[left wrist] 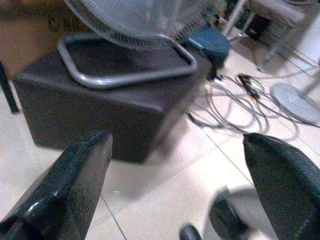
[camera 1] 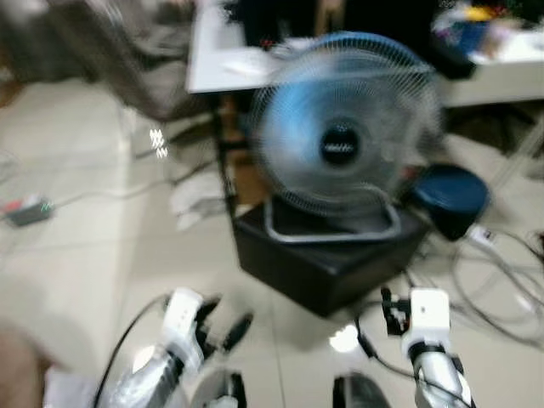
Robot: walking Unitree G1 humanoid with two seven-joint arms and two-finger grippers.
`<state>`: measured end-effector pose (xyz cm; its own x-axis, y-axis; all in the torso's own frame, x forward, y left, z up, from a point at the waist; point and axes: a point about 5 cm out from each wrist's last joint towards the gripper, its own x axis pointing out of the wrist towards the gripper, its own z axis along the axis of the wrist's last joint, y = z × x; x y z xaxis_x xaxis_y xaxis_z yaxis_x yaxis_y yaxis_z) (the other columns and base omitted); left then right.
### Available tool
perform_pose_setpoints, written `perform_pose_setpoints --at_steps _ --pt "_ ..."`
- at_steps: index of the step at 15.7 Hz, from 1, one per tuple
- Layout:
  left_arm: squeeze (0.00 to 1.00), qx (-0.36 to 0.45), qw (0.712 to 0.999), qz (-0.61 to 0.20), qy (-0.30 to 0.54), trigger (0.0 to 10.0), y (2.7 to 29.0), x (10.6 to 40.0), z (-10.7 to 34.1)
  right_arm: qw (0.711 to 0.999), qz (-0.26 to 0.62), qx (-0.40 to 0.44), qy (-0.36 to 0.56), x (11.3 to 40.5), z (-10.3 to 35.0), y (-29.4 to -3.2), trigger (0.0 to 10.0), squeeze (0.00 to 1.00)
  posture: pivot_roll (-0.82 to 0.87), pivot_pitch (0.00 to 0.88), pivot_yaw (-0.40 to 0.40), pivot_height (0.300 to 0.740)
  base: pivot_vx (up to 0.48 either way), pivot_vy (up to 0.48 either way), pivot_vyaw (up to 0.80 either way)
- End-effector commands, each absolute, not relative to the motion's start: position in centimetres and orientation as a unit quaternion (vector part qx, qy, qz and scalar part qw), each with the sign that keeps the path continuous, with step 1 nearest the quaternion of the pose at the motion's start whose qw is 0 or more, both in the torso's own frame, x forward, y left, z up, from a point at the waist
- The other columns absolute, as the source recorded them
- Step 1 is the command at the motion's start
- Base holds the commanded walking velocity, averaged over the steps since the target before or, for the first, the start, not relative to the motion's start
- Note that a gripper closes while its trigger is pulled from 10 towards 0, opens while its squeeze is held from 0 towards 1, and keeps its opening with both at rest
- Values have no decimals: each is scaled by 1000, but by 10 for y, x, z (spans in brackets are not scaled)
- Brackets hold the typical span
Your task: Move the pillow to the sofa from floor
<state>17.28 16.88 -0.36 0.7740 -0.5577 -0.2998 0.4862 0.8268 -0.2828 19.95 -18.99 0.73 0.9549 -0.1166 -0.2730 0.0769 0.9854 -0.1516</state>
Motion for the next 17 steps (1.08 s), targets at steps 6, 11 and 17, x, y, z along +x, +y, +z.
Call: perform_pose_setpoints --at_steps 6,11,17 --pt "0 -76 955 -245 145 10000 170 173 19 990 -17 -61 122 214 21 -202 10000 0 -28 0 -17 677 0 0 0" --pt "0 -50 959 -245 136 10000 169 178 28 992 -31 -35 121 221 21 -197 10000 0 -24 0 22 677 0 0 0" --pt "0 -20 958 -252 132 10000 174 185 34 991 -41 -13 125 217 12 -181 10000 0 -45 0 70 677 0 0 0"
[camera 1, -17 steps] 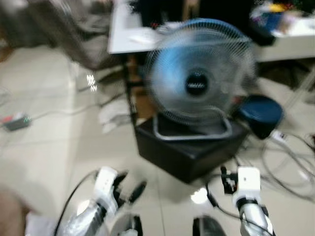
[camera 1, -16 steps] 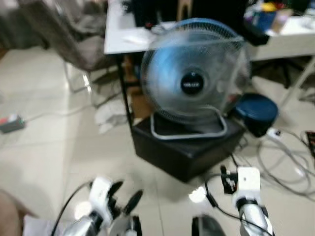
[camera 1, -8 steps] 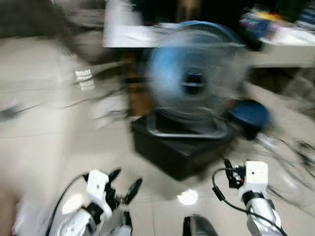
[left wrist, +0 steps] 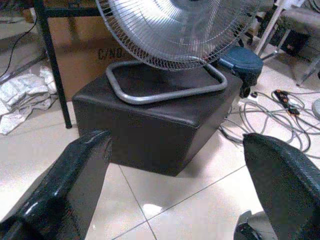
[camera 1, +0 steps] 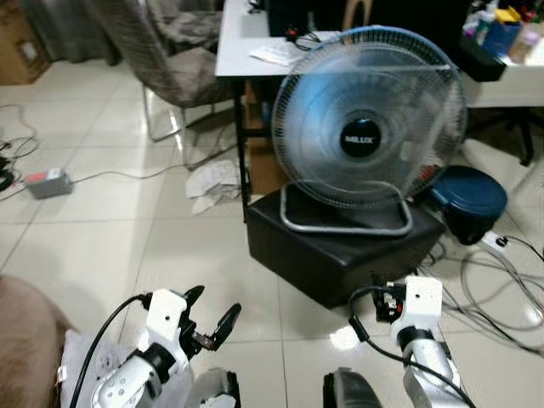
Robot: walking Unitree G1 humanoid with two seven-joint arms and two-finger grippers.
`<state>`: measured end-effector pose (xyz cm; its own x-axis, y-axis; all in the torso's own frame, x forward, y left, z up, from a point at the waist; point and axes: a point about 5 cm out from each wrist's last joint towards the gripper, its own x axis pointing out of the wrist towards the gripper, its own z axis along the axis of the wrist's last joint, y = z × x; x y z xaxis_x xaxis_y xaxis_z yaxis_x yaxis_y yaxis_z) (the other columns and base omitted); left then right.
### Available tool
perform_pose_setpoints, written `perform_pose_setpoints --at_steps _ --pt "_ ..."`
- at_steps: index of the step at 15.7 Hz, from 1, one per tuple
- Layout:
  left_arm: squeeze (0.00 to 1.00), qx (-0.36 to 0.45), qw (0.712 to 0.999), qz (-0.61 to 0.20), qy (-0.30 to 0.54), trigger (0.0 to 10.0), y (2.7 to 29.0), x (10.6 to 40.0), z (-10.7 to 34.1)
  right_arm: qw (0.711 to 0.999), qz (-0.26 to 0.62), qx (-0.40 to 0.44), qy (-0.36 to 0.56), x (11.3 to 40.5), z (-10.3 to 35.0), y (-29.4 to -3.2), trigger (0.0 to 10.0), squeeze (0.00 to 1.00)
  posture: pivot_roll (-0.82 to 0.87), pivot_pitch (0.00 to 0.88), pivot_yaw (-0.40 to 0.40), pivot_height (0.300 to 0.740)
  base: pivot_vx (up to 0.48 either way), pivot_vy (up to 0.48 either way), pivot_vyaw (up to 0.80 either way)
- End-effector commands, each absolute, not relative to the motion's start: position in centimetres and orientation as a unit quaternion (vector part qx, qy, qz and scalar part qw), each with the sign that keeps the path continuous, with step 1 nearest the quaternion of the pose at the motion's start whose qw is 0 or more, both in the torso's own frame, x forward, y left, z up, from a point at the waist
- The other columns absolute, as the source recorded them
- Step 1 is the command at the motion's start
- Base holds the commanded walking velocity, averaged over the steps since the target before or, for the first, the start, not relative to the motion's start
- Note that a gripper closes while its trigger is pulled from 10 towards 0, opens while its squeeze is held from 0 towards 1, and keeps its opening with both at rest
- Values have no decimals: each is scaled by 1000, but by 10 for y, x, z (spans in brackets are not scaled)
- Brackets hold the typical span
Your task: Move the pillow to the sofa from floor
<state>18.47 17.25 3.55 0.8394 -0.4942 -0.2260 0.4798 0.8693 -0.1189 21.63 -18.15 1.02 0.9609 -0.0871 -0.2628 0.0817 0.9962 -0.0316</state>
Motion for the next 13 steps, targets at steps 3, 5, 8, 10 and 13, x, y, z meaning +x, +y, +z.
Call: perform_pose_setpoints --at_steps 3,5,8,10,13 --pt "0 -6 960 -251 125 10000 178 193 39 992 -42 -18 120 217 12 -179 10000 0 -54 0 84 677 154 0 0" --pt "0 0 960 -253 122 10000 179 195 40 992 -41 -18 122 217 11 -177 10000 0 -56 0 87 677 461 0 0" --pt "0 1 960 -251 121 10000 179 190 40 991 -42 -16 123 214 11 -178 10000 0 -57 0 81 677 461 0 0" --pt "0 -3 963 -237 127 10000 186 174 41 989 -58 -33 130 197 12 -193 10000 0 -60 139 82 677 0 0 0" --pt "0 -20 957 -233 170 10000 196 139 40 984 -86 -41 152 164 16 -216 10000 0 -62 246 66 677 0 0 0"
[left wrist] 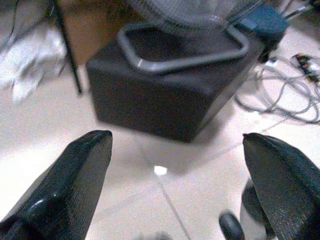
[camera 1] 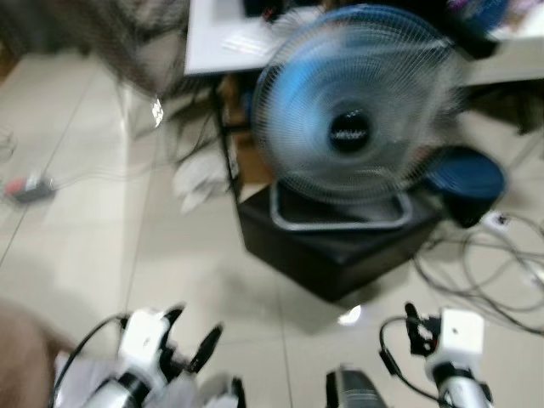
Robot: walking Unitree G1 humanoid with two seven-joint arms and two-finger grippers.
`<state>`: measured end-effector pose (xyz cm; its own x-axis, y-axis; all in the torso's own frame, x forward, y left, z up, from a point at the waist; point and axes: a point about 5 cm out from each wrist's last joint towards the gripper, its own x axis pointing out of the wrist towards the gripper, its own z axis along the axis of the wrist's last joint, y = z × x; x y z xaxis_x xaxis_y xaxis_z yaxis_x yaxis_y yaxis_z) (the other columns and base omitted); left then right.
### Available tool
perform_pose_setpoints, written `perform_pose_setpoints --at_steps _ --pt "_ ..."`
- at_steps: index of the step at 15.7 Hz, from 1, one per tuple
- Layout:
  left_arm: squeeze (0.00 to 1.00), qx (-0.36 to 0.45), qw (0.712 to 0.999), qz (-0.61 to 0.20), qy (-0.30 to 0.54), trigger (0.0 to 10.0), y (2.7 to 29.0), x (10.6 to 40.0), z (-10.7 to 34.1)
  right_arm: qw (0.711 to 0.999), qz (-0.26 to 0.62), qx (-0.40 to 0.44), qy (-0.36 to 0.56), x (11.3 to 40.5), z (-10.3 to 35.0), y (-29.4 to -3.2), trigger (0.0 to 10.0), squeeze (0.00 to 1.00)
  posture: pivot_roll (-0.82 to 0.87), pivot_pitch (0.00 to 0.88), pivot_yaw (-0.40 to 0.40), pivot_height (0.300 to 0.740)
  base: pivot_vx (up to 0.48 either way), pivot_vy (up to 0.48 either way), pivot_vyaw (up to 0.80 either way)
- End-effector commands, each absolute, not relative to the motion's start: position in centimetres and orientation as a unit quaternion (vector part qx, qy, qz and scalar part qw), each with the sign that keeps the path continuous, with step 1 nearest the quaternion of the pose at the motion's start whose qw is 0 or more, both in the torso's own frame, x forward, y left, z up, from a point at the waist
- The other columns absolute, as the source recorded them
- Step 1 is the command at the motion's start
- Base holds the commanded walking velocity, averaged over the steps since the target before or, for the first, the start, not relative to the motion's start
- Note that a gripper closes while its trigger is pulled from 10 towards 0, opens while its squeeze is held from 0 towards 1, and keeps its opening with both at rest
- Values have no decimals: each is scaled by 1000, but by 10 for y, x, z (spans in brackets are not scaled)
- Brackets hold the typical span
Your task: Move the pillow to the sofa from floor
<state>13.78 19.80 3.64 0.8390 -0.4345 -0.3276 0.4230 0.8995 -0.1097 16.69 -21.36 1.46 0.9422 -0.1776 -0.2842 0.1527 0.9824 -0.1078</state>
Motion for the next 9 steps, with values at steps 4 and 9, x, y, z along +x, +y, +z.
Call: perform_pose_setpoints --at_steps 4,9 --pt "0 -29 973 -152 170 10000 206 125 45 986 -4 -42 161 189 14 -194 10000 0 128 266 -25 677 0 0 0" --pt "0 -25 983 -111 144 10000 209 133 61 986 28 -29 163 229 15 -182 10000 0 219 220 -56 677 0 0 0"
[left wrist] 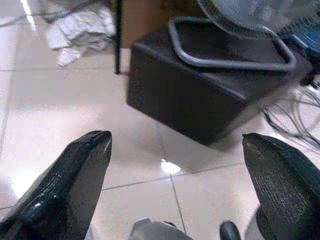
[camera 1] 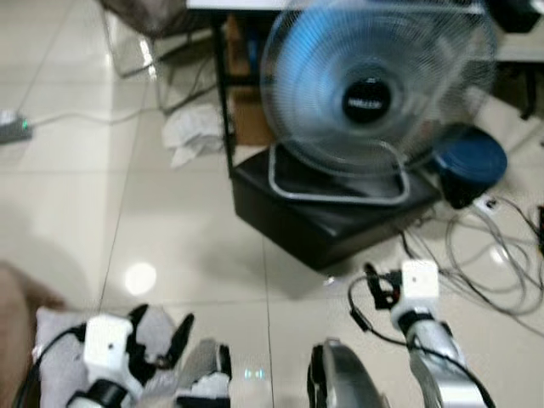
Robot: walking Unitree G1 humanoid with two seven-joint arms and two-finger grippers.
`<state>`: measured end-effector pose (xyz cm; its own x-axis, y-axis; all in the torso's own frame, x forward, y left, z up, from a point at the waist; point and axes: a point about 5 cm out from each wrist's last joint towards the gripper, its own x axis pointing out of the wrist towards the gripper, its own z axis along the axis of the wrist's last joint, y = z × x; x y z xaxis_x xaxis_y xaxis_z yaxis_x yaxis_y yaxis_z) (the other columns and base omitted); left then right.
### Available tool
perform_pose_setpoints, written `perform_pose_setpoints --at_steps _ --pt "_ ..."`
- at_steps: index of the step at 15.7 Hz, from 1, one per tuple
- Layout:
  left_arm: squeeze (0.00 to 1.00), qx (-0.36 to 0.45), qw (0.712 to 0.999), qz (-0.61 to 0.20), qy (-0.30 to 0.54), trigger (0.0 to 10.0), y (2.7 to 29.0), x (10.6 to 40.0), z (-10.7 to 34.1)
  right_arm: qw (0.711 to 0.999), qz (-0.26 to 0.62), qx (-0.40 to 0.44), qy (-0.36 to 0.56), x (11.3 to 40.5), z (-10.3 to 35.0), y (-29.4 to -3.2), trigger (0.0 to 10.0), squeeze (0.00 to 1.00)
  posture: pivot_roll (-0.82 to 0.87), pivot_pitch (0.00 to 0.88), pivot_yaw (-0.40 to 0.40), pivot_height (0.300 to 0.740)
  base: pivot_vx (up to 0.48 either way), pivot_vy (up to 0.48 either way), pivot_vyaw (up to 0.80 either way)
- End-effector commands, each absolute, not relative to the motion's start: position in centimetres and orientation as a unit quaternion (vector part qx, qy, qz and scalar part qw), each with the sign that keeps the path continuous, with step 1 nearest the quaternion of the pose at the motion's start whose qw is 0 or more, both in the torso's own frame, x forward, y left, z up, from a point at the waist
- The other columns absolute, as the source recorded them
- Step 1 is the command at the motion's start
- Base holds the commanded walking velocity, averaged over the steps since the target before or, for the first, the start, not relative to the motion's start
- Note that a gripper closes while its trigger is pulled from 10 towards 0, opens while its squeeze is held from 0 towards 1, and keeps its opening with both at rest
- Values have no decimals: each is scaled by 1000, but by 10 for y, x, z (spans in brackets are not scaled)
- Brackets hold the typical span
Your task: Move the pillow to the sofa from floor
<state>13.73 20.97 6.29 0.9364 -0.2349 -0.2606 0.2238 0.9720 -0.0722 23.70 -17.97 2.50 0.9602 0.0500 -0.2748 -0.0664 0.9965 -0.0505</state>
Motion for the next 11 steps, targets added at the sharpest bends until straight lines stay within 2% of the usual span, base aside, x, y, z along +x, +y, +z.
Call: perform_pose_setpoints --at_steps 1,5,6,7,8,11 --pt "0 -26 982 -118 146 10000 205 138 60 986 27 -26 161 229 14 -179 10000 0 204 207 -49 677 0 0 0" --pt "0 -28 982 -135 131 10000 194 171 60 985 28 -3 168 228 8 -169 10000 0 169 108 -50 677 0 0 0" --pt "0 -36 981 -140 131 10000 158 231 51 986 31 -8 166 232 8 -167 10000 0 158 84 -42 677 0 0 0" --pt "0 -34 980 -149 131 10000 143 248 52 986 28 -5 163 234 9 -167 10000 0 147 70 -34 677 0 0 0" --pt "0 -30 978 -163 127 10000 130 261 55 988 24 -3 154 238 12 -167 10000 0 134 46 -25 677 0 0 0" --pt "0 -30 977 -173 119 10000 127 267 53 990 -1 -6 143 242 14 -178 10000 0 108 20 -10 677 0 0 0"
